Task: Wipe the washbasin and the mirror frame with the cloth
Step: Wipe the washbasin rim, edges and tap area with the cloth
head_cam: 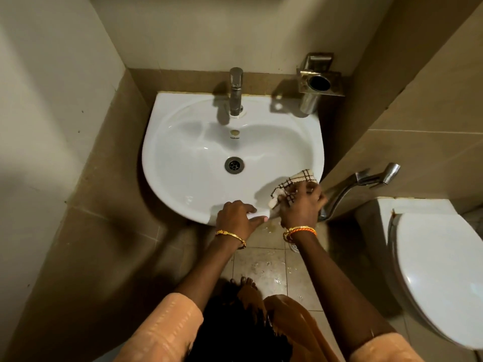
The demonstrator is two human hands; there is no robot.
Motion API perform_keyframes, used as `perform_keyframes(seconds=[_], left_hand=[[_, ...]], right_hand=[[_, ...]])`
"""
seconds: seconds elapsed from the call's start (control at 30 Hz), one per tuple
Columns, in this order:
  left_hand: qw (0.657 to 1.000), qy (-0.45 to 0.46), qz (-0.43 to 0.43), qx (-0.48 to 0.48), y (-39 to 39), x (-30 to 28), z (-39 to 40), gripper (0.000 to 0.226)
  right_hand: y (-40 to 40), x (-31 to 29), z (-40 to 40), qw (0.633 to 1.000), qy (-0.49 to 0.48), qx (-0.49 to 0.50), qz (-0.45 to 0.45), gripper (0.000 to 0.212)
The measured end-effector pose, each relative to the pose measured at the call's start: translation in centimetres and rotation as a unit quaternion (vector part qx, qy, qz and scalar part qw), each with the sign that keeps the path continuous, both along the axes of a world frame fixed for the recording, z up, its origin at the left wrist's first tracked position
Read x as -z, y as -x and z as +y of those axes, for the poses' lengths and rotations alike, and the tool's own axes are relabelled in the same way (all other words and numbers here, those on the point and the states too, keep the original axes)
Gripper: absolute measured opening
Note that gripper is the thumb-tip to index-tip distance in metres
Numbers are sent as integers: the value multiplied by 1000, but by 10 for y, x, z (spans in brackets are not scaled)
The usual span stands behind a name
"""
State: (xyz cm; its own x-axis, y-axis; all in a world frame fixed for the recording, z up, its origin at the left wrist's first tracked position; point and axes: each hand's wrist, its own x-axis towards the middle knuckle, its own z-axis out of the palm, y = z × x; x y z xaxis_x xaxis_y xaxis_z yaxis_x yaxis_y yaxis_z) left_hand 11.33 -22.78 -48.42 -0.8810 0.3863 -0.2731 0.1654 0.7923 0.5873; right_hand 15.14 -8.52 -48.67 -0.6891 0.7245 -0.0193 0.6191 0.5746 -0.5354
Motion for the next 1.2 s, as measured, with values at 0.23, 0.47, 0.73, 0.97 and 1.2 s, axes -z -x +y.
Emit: perform_keyframes(seconds=[0.23, 0.47, 0.73, 0.97, 1.2], left_hand=[[999, 14, -28, 34, 9, -8, 1, 49], [996, -35, -60, 61, 12, -10, 15, 45], [990, -38, -59, 125, 24, -18, 62, 37], [974, -25, -183, 128, 53, -19, 73, 37], [955, 26, -229, 189, 69, -30, 99, 52]], right_hand=[[50, -7, 80, 999, 14, -39, -8, 63], [24, 12, 48, 996, 34, 29, 80, 49], [42, 17, 68, 999, -27, -27, 25, 33], [122, 2, 126, 986, -58, -157, -22, 66], [110, 9, 126, 986, -55, -155, -4, 75]])
